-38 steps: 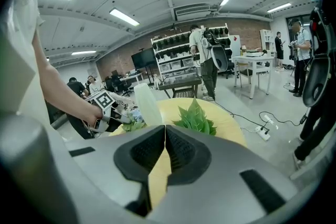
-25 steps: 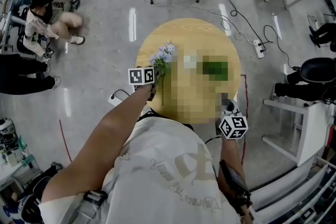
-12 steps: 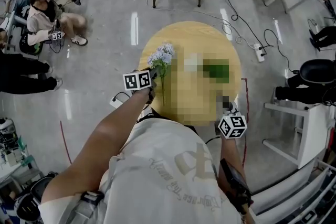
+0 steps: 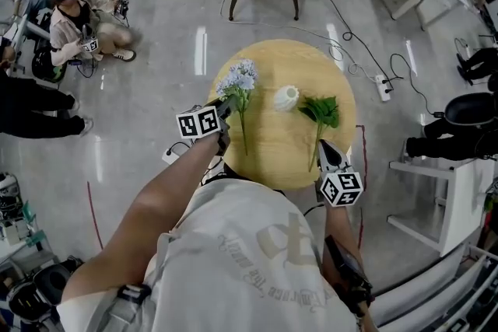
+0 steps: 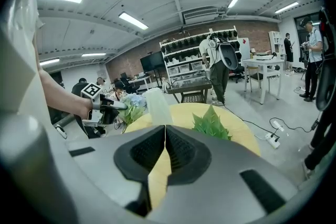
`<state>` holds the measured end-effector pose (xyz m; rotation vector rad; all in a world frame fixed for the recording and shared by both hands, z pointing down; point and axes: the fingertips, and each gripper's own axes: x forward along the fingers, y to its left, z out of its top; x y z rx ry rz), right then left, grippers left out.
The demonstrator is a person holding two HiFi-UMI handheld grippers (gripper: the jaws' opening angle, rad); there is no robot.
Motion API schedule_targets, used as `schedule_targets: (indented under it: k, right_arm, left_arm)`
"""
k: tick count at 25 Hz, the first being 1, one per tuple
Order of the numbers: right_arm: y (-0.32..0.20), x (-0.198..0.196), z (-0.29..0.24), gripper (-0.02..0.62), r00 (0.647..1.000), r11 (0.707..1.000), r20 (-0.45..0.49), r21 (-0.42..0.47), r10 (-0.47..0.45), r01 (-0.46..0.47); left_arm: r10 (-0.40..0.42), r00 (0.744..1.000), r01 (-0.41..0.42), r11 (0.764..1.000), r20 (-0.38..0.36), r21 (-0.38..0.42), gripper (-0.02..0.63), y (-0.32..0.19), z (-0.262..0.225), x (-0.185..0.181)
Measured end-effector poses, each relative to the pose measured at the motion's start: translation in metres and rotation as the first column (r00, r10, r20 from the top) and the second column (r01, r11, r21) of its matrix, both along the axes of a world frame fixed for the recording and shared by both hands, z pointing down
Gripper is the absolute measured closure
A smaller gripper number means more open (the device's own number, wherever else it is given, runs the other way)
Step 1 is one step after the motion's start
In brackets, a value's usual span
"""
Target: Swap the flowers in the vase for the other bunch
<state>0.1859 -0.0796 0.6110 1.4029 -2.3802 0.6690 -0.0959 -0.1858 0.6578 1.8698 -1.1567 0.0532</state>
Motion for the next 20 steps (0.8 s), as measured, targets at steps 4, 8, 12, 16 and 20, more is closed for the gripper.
schedule_targets:
  k: [4, 8, 12, 16, 20]
  right_arm:
    - [0.000, -0.004, -0.002, 0.588, 1.000, 1.000, 0.004, 0.010, -0.011, 0.011]
    - [0.002, -0.004, -0.002, 0.588, 1.000, 1.000, 0.010, 0.020, -0.016, 0.016]
    - [0.002, 0.000, -0.004, 0.588, 1.000, 0.999, 0.016, 0.029, -0.017, 0.016]
    - [0.003, 0.001, -0.005, 0.588, 1.000, 0.999, 0.015, 0.039, -0.021, 0.021]
    - [0.001, -0.001, -0.007, 0.588, 0.999, 0.998, 0.015, 0.052, -0.031, 0.030]
  left_arm:
    - [-0.023, 0.999, 0.024, 0.999, -0.031, 0.048, 0.584, -0.003, -0.024, -0.004]
    - [-0.043, 0.997, 0.050, 0.994, -0.071, 0.102, 0.584, -0.007, -0.050, -0.004]
    - [-0.054, 0.995, 0.067, 0.986, -0.083, 0.154, 0.584, -0.014, -0.076, -0.003]
    - [-0.056, 0.993, 0.077, 0.973, -0.103, 0.216, 0.584, -0.021, -0.103, 0.000]
    - [-0.051, 0.989, 0.087, 0.960, -0.137, 0.268, 0.584, -0.030, -0.130, 0.003]
